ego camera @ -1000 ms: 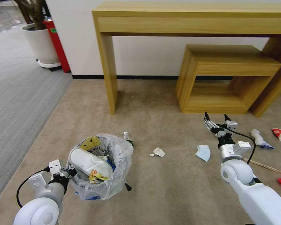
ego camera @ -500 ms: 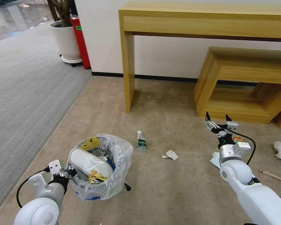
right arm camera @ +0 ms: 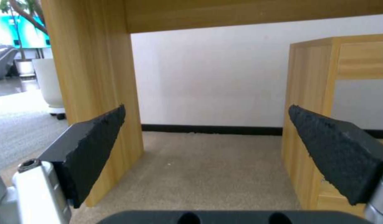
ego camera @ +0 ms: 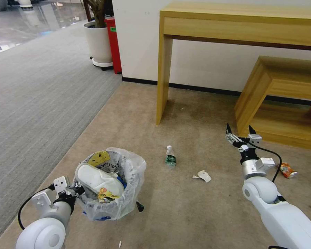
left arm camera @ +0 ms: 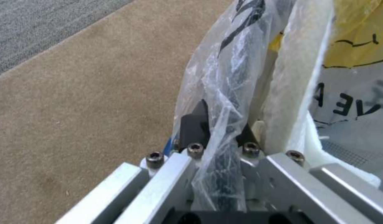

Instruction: Pick up the trash bin and place the garbage on the floor into it.

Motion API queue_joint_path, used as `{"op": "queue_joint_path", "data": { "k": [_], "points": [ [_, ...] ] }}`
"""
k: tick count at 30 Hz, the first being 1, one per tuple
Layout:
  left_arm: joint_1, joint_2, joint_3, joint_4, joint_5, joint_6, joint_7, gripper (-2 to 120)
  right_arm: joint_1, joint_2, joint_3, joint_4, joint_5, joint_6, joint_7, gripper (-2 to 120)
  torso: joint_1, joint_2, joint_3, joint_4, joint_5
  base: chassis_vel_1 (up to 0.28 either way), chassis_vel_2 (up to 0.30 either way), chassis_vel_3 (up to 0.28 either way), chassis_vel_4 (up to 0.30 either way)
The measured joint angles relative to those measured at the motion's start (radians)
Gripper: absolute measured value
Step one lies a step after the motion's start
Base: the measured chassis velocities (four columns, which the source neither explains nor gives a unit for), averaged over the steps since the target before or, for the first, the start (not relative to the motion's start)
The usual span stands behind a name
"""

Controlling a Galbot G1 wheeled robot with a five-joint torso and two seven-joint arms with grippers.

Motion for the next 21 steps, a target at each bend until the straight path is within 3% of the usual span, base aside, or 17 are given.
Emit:
{"op": "queue_joint_path", "data": {
  "k": [21],
  "points": [
    [0.002,0.003,-0.006,-0.006,-0.001,-0.001,-0.004,1,-0.007,-0.001,0.009,-0.009,-0.022,-0.002,-0.015,100,0.000,0.000,0.000,0.0003,0.0000,0.000,0.000,0.000,0.000]
  ]
}}
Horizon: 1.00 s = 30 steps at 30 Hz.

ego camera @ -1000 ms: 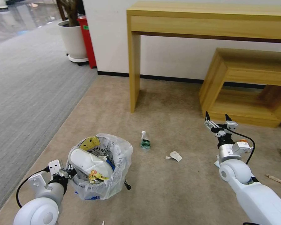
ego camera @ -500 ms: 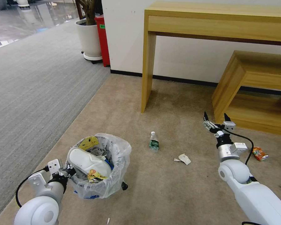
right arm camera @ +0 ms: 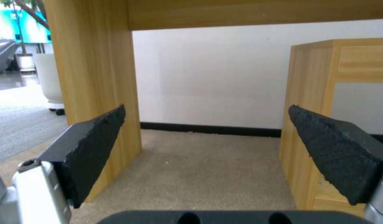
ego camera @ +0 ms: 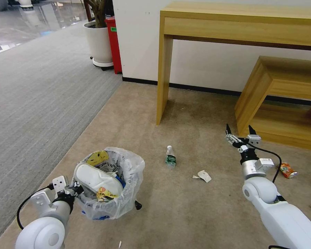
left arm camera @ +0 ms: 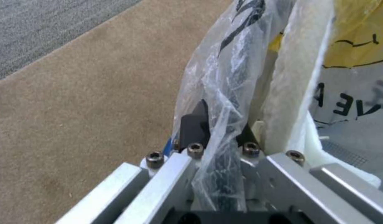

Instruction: Pick up the trash bin and place the garbage on the floor into it.

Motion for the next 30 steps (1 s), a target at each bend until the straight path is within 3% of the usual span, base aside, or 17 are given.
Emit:
{"op": "queue_joint_path", "data": {
  "k": [8,22,30],
  "points": [
    [0.007,0.000,-0.003,-0.005,0.000,-0.003,0.002,1,-0.005,0.000,0.001,0.005,-0.003,-0.004,-0.003,100,0.000,0.000,0.000,0.0000,0.0000,-0.013,0.016,0.011,-0.015],
    [0.010,-0.003,-0.001,-0.006,0.006,-0.012,0.006,1,-0.023,-0.001,-0.001,0.016,-0.003,-0.008,0.001,100,0.000,0.000,0.000,0.0002,0.0003,-0.158,0.154,0.165,-0.164],
    [0.005,-0.004,0.005,0.006,0.010,-0.012,0.008,1,-0.049,-0.012,-0.014,0.044,0.033,-0.062,0.035,100,0.000,0.000,0.000,-0.0002,-0.0001,-0.021,0.023,0.016,-0.026]
  ]
}}
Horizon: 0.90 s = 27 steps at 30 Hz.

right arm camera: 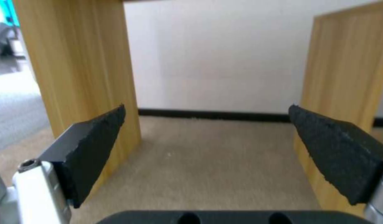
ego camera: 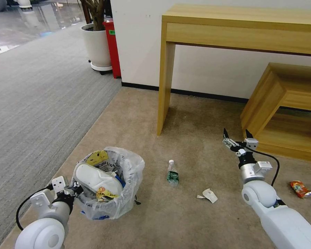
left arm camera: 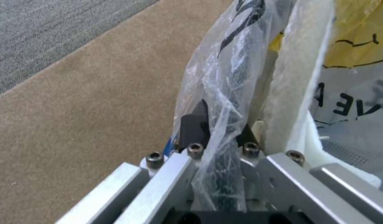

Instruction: Pick up the trash bin and place the garbage on the floor into it.

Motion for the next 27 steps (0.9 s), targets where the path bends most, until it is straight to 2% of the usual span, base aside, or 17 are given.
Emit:
{"op": "queue_joint_path", "data": {
  "k": [7,10,11,14,15,17,19,27],
  "points": [
    [-0.003,-0.002,0.004,0.010,0.006,-0.002,0.004,1,-0.028,-0.016,-0.002,0.030,0.053,-0.087,0.053,100,0.000,0.000,0.000,0.0002,0.0001,0.000,0.000,0.000,0.000],
    [-0.006,-0.003,0.006,0.018,0.010,-0.006,0.006,1,-0.064,-0.038,-0.016,0.070,0.201,-0.194,0.115,100,0.000,0.000,0.000,0.0003,0.0001,0.000,0.000,0.000,0.000],
    [-0.006,-0.003,0.006,0.018,0.010,-0.006,0.006,1,-0.064,-0.038,-0.016,0.070,0.201,-0.194,0.115,100,0.000,0.000,0.000,0.0003,0.0001,0.000,0.000,0.000,0.000],
    [-0.006,-0.005,0.007,0.021,0.013,-0.008,0.007,1,-0.093,-0.047,-0.041,0.124,0.357,-0.353,0.226,100,0.000,0.000,0.000,0.0000,0.0000,0.000,0.000,0.000,0.000],
    [-0.006,-0.005,0.007,0.021,0.013,-0.008,0.007,1,-0.093,-0.047,-0.041,0.124,0.357,-0.353,0.226,100,0.000,0.000,0.000,0.0000,0.0000,0.000,0.000,0.000,0.000],
    [-0.008,-0.007,0.008,0.024,0.015,-0.010,0.007,1,-0.100,-0.042,-0.057,0.143,0.435,-0.461,0.326,100,0.000,0.000,0.000,0.0002,0.0001,0.000,0.000,0.000,0.000],
    [-0.009,-0.009,0.010,0.026,0.016,-0.010,0.008,1,-0.101,-0.029,-0.072,0.137,0.468,-0.525,0.396,100,0.000,0.000,0.000,0.0003,0.0002,0.000,0.000,0.000,0.000],
    [-0.017,-0.012,0.012,0.039,0.016,-0.014,0.009,1,-0.122,0.033,-0.124,0.047,0.439,-0.550,0.479,100,0.000,0.000,0.000,0.0001,0.0003,0.000,0.000,0.000,0.000]
  ]
}}
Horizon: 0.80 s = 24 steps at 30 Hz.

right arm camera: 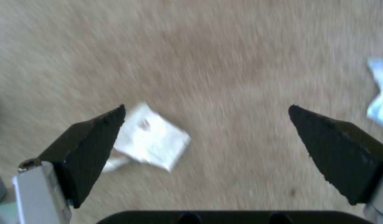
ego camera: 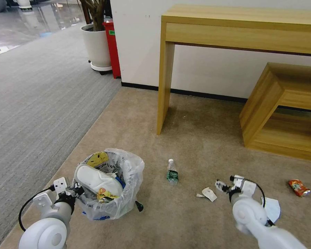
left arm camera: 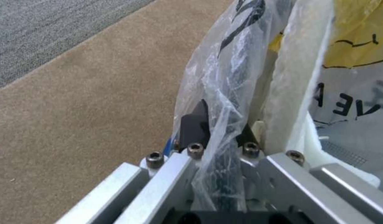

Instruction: Pick up the trash bin and place the garbage on the floor into it.

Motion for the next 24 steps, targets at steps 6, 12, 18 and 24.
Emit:
{"op": "queue_joint_path", "data": {
  "k": [6,12,18,24],
  "points": [
    [-0.005,-0.001,0.008,0.007,0.002,0.000,0.001,1,0.026,0.042,-0.053,-0.094,-0.031,0.021,-0.003,100,0.000,0.000,0.000,0.0001,0.0000,0.000,0.000,0.000,0.000],
    [-0.004,-0.001,0.009,0.007,0.002,-0.001,0.001,1,0.067,0.074,-0.083,-0.159,-0.051,0.037,-0.022,100,0.000,0.000,0.000,0.0002,-0.0002,0.000,0.000,0.000,0.000],
    [0.006,-0.001,0.002,0.006,0.001,-0.009,0.003,1,0.145,0.193,-0.142,-0.305,-0.110,0.085,-0.070,96,0.000,0.000,0.000,0.0003,-0.0001,0.000,0.000,0.000,0.000],
    [0.009,0.003,0.001,0.004,-0.002,-0.012,0.004,1,0.177,0.248,-0.157,-0.365,-0.144,0.112,-0.100,93,0.000,0.000,0.000,0.0002,-0.0002,0.000,0.000,0.000,0.000]
  ]
}}
